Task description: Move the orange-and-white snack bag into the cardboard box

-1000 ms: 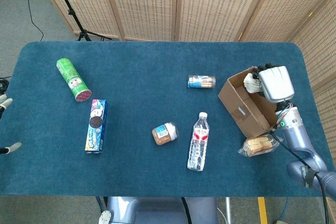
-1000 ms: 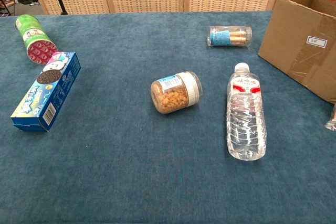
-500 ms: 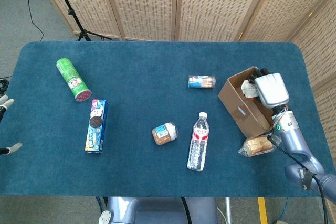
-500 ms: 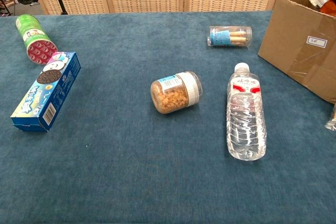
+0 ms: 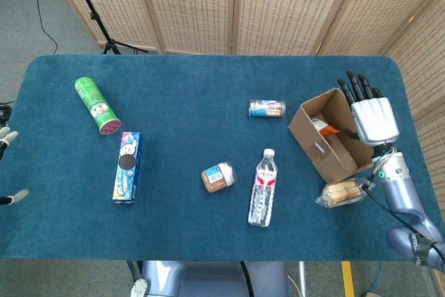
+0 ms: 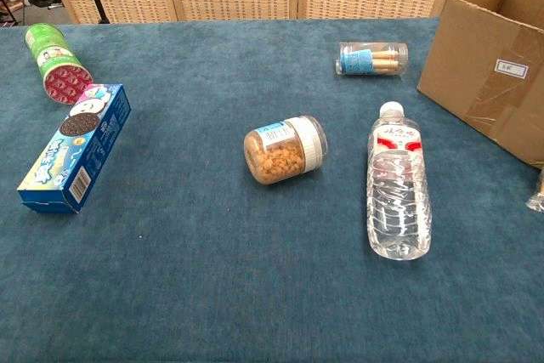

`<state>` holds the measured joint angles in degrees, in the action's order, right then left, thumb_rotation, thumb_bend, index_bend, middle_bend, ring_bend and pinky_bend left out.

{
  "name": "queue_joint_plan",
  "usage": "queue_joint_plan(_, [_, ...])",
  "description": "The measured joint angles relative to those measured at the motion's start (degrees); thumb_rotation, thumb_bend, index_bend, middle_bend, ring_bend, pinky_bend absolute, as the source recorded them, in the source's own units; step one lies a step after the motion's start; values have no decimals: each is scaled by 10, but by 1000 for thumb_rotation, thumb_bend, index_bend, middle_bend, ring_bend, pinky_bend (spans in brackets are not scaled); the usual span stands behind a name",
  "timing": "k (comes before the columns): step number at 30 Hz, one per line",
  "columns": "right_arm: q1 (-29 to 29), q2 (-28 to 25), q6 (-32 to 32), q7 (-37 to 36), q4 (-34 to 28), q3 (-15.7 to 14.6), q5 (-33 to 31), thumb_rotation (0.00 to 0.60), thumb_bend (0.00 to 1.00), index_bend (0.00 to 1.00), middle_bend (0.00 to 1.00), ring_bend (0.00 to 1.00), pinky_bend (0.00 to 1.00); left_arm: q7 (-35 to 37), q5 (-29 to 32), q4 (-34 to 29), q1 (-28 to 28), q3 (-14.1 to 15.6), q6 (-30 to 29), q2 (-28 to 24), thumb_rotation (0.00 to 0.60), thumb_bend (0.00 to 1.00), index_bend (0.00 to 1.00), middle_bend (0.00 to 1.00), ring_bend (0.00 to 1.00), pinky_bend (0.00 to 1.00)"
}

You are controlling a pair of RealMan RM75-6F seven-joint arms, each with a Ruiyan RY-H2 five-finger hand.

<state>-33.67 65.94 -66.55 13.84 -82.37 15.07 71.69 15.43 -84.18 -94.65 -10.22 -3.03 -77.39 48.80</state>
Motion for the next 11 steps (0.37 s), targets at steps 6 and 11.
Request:
queue_joint_plan(6, [58, -37, -80, -54, -47, -14, 40, 600, 0, 0, 0, 0, 139, -17, 6, 3, 6, -3, -14, 11, 600, 0, 0, 0, 0, 21])
queue_joint_plan(11, [121, -62, -135, -119, -76, -47, 81, 600, 0, 0, 0, 0, 65, -51, 17, 6, 18, -8, -46, 34, 600, 0, 0, 0, 0, 22])
